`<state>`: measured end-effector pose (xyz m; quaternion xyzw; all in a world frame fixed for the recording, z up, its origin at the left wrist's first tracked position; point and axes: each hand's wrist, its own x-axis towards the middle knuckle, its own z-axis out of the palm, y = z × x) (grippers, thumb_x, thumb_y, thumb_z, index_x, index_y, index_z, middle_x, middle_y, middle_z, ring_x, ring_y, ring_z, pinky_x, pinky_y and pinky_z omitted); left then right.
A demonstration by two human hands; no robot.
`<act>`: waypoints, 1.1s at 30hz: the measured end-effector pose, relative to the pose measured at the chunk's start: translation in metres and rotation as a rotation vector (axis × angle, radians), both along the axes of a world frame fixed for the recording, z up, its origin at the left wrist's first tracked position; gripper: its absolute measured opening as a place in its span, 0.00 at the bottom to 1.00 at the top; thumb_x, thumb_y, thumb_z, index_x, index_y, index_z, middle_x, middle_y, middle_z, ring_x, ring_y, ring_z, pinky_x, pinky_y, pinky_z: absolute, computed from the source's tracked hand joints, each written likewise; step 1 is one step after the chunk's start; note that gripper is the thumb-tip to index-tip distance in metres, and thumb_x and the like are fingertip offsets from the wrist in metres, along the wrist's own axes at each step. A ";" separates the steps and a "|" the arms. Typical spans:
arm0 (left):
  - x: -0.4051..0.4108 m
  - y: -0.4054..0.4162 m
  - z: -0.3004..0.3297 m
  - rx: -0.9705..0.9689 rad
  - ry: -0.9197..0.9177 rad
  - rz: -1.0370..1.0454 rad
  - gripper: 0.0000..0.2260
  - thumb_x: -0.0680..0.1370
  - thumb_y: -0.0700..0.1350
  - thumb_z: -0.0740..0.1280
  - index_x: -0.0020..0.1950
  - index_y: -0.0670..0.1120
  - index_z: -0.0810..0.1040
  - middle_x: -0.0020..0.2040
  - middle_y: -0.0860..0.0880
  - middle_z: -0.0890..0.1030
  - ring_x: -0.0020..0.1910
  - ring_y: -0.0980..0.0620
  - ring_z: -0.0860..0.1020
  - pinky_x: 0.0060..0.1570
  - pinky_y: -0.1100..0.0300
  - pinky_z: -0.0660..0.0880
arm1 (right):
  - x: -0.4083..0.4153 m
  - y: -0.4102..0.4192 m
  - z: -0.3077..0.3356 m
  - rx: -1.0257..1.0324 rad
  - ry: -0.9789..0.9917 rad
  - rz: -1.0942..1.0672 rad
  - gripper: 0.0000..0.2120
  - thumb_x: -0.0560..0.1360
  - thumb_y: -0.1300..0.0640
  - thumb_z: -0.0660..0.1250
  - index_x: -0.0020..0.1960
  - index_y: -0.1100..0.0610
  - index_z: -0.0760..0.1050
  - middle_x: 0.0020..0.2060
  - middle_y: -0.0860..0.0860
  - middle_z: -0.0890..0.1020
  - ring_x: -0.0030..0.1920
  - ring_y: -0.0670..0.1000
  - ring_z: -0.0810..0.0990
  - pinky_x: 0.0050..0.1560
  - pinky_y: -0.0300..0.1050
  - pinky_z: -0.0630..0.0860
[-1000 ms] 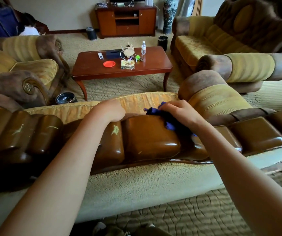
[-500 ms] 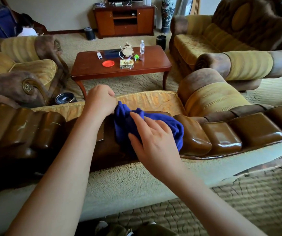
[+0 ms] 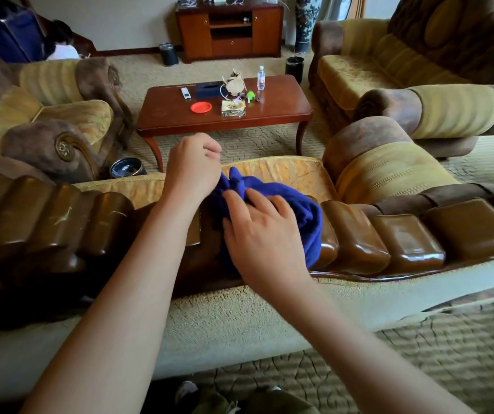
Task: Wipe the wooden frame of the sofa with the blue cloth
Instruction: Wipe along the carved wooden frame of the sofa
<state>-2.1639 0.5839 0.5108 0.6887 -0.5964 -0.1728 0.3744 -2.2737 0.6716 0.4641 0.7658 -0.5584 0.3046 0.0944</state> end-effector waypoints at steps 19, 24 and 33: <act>0.030 0.053 0.007 -0.293 0.096 0.192 0.16 0.69 0.30 0.54 0.45 0.45 0.77 0.43 0.49 0.79 0.47 0.52 0.80 0.50 0.60 0.76 | 0.036 -0.037 0.027 0.321 -0.011 0.330 0.17 0.81 0.54 0.50 0.65 0.56 0.70 0.50 0.55 0.82 0.52 0.58 0.79 0.55 0.51 0.68; 0.031 0.054 0.004 -0.355 0.181 0.195 0.16 0.65 0.34 0.51 0.42 0.46 0.76 0.40 0.50 0.79 0.42 0.56 0.79 0.47 0.63 0.75 | 0.020 0.025 0.005 0.165 -0.093 0.353 0.19 0.78 0.56 0.55 0.65 0.61 0.71 0.53 0.54 0.81 0.59 0.55 0.76 0.57 0.48 0.69; 0.027 0.052 0.001 -0.115 -0.221 0.071 0.17 0.71 0.33 0.57 0.53 0.42 0.81 0.52 0.45 0.82 0.54 0.45 0.78 0.58 0.50 0.73 | 0.002 -0.018 0.012 0.190 0.058 0.114 0.21 0.77 0.46 0.51 0.64 0.51 0.74 0.66 0.55 0.74 0.65 0.54 0.73 0.63 0.57 0.67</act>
